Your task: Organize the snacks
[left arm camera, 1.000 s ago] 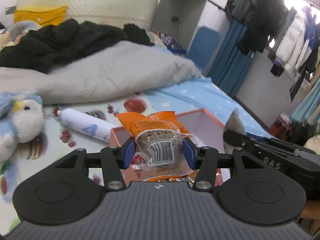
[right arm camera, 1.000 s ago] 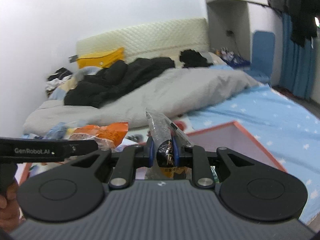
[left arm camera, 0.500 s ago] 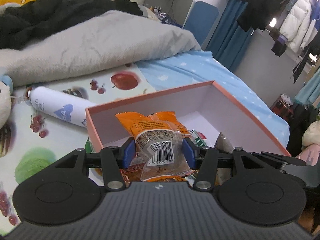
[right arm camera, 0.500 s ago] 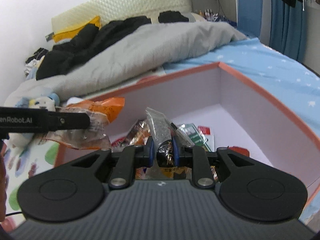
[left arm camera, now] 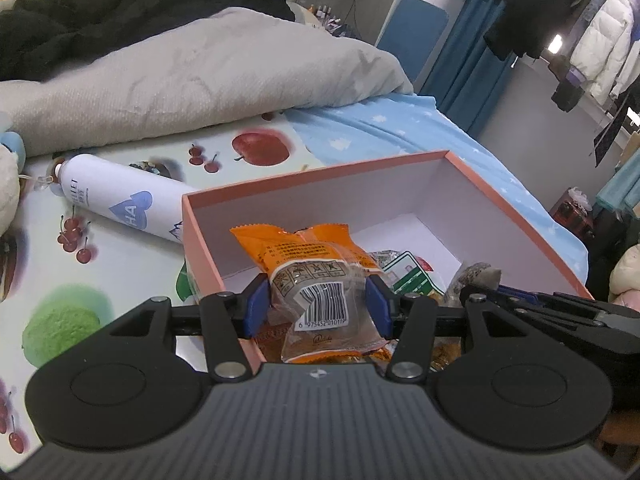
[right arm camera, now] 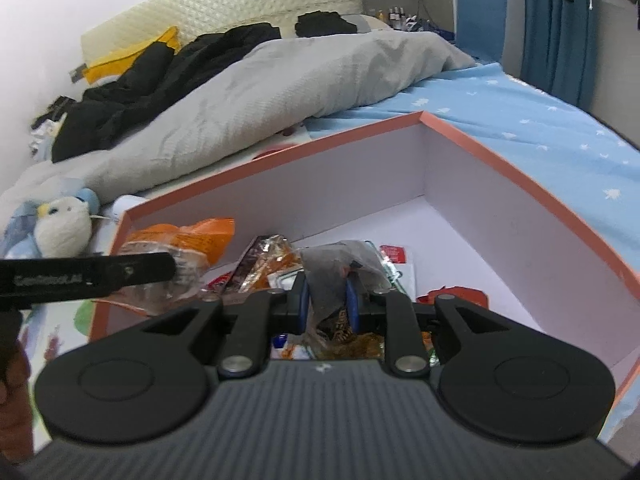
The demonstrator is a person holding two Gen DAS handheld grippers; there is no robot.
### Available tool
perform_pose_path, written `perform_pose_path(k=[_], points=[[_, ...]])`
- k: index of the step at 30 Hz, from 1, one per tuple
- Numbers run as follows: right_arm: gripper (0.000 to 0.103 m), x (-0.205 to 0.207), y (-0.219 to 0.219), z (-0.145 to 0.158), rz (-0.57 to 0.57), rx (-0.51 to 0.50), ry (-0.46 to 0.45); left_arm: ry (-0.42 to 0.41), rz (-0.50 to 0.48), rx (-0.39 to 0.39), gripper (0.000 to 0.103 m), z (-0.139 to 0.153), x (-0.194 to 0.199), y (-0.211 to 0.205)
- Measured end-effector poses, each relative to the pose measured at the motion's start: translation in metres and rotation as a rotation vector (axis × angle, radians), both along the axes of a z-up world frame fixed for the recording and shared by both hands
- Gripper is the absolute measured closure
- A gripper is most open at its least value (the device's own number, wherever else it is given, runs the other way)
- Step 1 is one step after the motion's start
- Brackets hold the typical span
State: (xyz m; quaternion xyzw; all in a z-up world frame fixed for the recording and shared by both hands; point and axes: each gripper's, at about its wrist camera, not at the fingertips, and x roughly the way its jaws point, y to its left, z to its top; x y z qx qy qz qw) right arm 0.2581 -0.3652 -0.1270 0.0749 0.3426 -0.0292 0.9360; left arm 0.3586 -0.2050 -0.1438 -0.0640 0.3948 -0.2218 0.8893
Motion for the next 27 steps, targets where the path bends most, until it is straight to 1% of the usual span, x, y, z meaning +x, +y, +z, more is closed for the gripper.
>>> perform_pose_path(k=[3, 4, 5, 6, 8, 9, 10, 11, 13, 15, 17, 19, 22, 27], points=[[0.079, 0.001, 0.001, 0.000, -0.002, -0.006, 0.004, -0.006, -0.006, 0.001, 0.044, 0.000, -0.001, 0.001], [0.079, 0.002, 0.001, -0.001, -0.007, -0.003, 0.009, -0.005, -0.006, 0.000, 0.040, 0.000, -0.001, 0.001], [0.076, 0.002, 0.000, -0.001, -0.014, 0.000, 0.014, -0.003, -0.005, -0.004, 0.038, 0.001, -0.001, 0.001], [0.061, 0.003, -0.001, 0.000, -0.017, 0.003, 0.012, 0.001, -0.009, -0.014, 0.035, 0.002, -0.001, 0.002], [0.042, 0.001, -0.001, 0.003, -0.025, 0.000, -0.002, 0.009, -0.013, -0.027, 0.027, 0.004, 0.001, 0.002], [0.041, -0.001, -0.001, 0.004, -0.027, -0.007, -0.009, 0.008, -0.019, -0.038, 0.021, 0.005, 0.000, 0.001], [0.040, -0.001, -0.001, 0.004, -0.029, -0.009, -0.008, 0.007, -0.021, -0.044, 0.014, 0.008, 0.000, 0.000], [0.040, -0.001, -0.001, 0.004, -0.032, -0.004, -0.005, 0.004, -0.017, -0.042, 0.012, 0.011, -0.001, -0.001], [0.040, -0.004, -0.003, 0.006, -0.044, 0.007, -0.005, -0.005, -0.009, -0.032, 0.011, 0.017, -0.005, -0.004], [0.040, -0.008, -0.003, 0.010, -0.057, 0.007, -0.007, 0.002, -0.013, -0.045, 0.011, 0.026, -0.008, -0.004], [0.041, -0.014, -0.003, 0.017, -0.056, 0.018, -0.017, -0.005, -0.002, -0.032, 0.011, 0.038, -0.013, -0.003], [0.040, -0.021, -0.002, 0.029, -0.057, 0.013, -0.034, -0.029, 0.011, -0.018, 0.011, 0.055, -0.020, 0.000], [0.041, -0.034, -0.001, 0.052, -0.055, 0.003, -0.074, -0.063, 0.030, -0.024, 0.011, 0.084, -0.033, 0.007], [0.040, -0.059, 0.002, 0.092, -0.043, 0.017, -0.144, -0.134, 0.060, -0.018, 0.011, 0.136, -0.064, 0.021]])
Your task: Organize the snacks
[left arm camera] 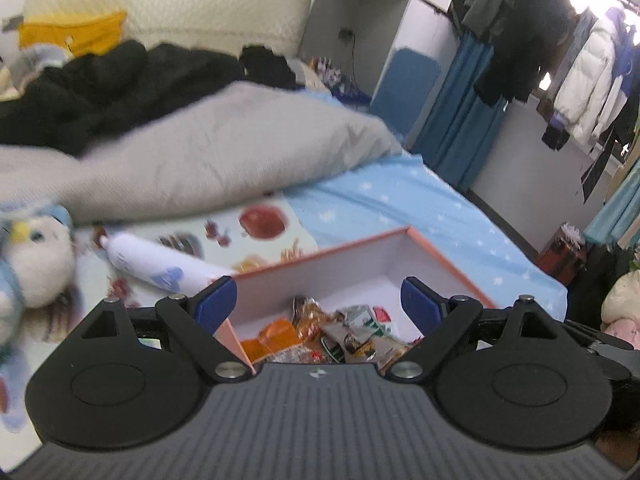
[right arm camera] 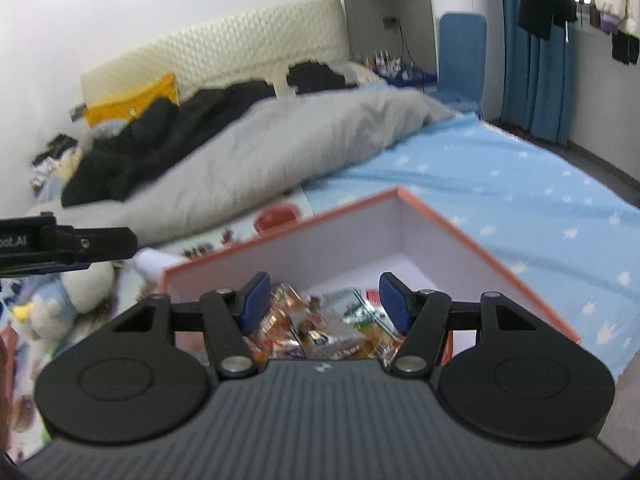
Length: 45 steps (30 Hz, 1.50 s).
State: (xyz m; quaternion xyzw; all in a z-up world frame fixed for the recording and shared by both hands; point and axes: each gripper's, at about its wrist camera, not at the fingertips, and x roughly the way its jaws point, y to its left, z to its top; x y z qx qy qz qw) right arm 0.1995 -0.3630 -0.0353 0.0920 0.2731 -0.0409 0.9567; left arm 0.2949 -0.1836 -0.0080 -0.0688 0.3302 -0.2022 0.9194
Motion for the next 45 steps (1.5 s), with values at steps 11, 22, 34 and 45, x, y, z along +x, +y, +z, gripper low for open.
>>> perform_pose_path(k=[11, 22, 34, 45], points=[[0.041, -0.059, 0.014, 0.075, 0.036, -0.010, -0.120, -0.119, 0.021, -0.001, 0.011, 0.087, -0.083, 0.030], [0.040, -0.117, 0.035, 0.089, 0.052, -0.020, -0.126, -0.205, 0.006, 0.071, 0.009, 0.118, -0.174, 0.046], [0.040, -0.162, 0.054, 0.070, 0.071, -0.014, -0.100, -0.152, 0.051, 0.104, 0.001, 0.089, -0.243, 0.080], [0.040, -0.191, 0.054, 0.033, 0.025, -0.033, -0.036, -0.095, 0.064, 0.129, 0.001, 0.045, -0.266, 0.075]])
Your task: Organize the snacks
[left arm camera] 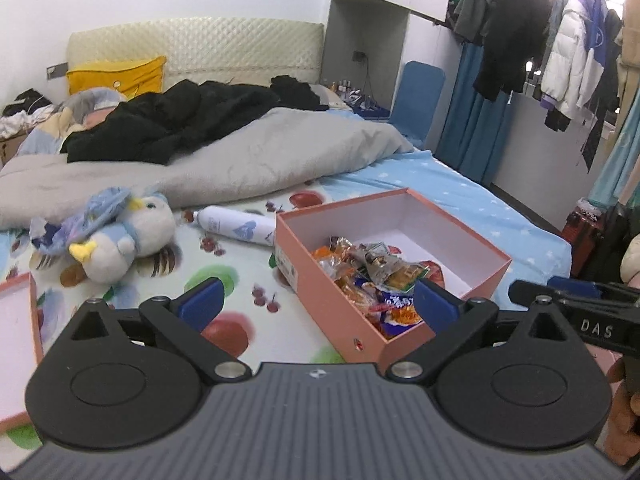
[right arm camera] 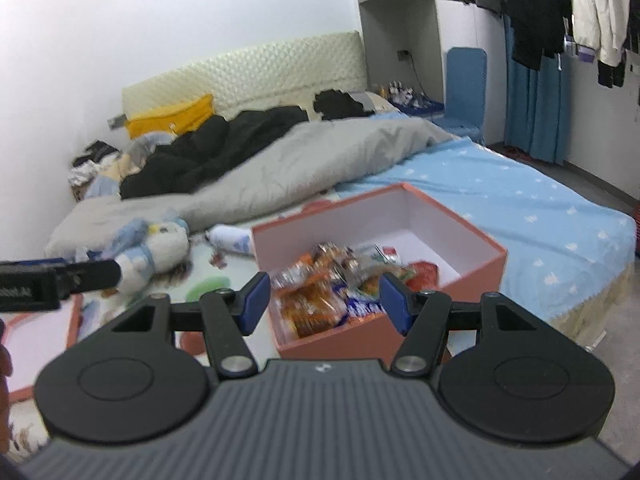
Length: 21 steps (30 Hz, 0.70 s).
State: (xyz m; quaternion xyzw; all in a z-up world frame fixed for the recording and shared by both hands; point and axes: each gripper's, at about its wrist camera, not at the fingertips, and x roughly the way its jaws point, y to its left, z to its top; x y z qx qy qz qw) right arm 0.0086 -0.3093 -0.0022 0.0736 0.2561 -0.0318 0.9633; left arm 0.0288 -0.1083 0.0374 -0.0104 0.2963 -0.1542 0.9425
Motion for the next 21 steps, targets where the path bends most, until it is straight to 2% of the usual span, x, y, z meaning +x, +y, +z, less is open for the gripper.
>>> perform_pose_path(k=[7, 8, 9, 10, 14, 17, 21], points=[[0.040, -0.007, 0.001, -0.014, 0.024, 0.003, 0.052, 0.027, 0.020, 0.017, 0.000, -0.011, -0.005, 0.000], [0.035, -0.008, 0.002, -0.015, 0.021, 0.002, 0.053, 0.029, 0.021, 0.025, 0.000, -0.012, -0.006, -0.001], [0.026, -0.010, 0.003, -0.016, 0.021, -0.003, 0.053, 0.029, 0.021, 0.031, 0.000, -0.013, -0.007, -0.001], [0.023, -0.011, 0.003, -0.017, 0.025, -0.007, 0.051, 0.029, 0.019, 0.036, 0.000, -0.013, -0.007, -0.002], [0.020, -0.010, 0.003, -0.020, 0.033, -0.008, 0.061, 0.023, 0.006, 0.062, 0.000, -0.014, -0.009, -0.005], [0.000, -0.008, 0.002, -0.020, 0.020, -0.018, 0.071, 0.022, 0.012, 0.069, 0.000, -0.014, -0.008, -0.006], [0.000, -0.007, 0.000, -0.021, 0.012, -0.021, 0.075, 0.028, 0.020, 0.065, 0.000, -0.016, -0.007, -0.005]])
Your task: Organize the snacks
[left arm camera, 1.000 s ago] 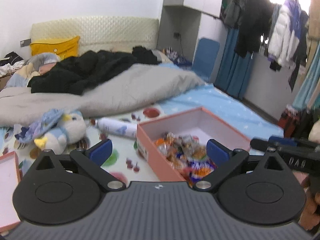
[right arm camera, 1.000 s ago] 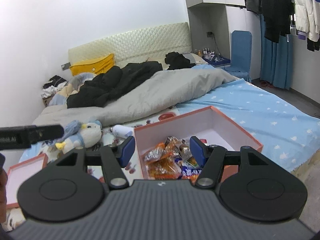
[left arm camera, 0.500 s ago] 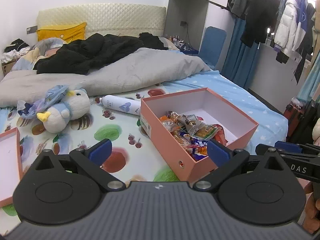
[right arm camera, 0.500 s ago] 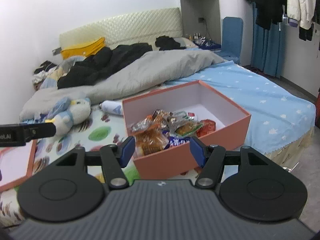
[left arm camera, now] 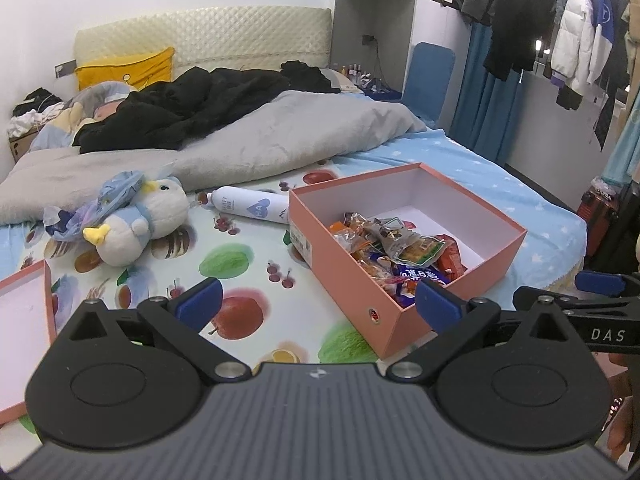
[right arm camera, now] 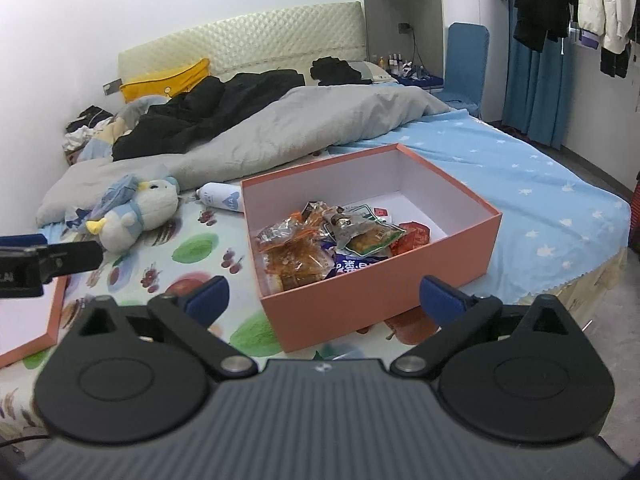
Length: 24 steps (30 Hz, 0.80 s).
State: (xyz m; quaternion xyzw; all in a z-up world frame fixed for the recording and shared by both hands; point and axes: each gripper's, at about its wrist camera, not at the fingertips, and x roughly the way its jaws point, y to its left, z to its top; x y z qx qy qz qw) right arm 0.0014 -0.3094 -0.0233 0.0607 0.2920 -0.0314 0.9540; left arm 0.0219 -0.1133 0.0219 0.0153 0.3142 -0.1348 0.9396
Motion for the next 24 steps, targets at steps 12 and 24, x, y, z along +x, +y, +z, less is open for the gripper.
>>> perform_pose_path(k=[12, 24], points=[[0.000, 0.0007, 0.0014, 0.0003, 0.008, -0.003, -0.007, 0.007, 0.015, -0.008, 0.000, -0.0003, 0.0039, 0.0013], [0.000, -0.0005, 0.0009, 0.0023, 0.007, 0.002, -0.012, 0.016, 0.011, -0.004, 0.000, -0.0008, 0.0075, -0.0037]])
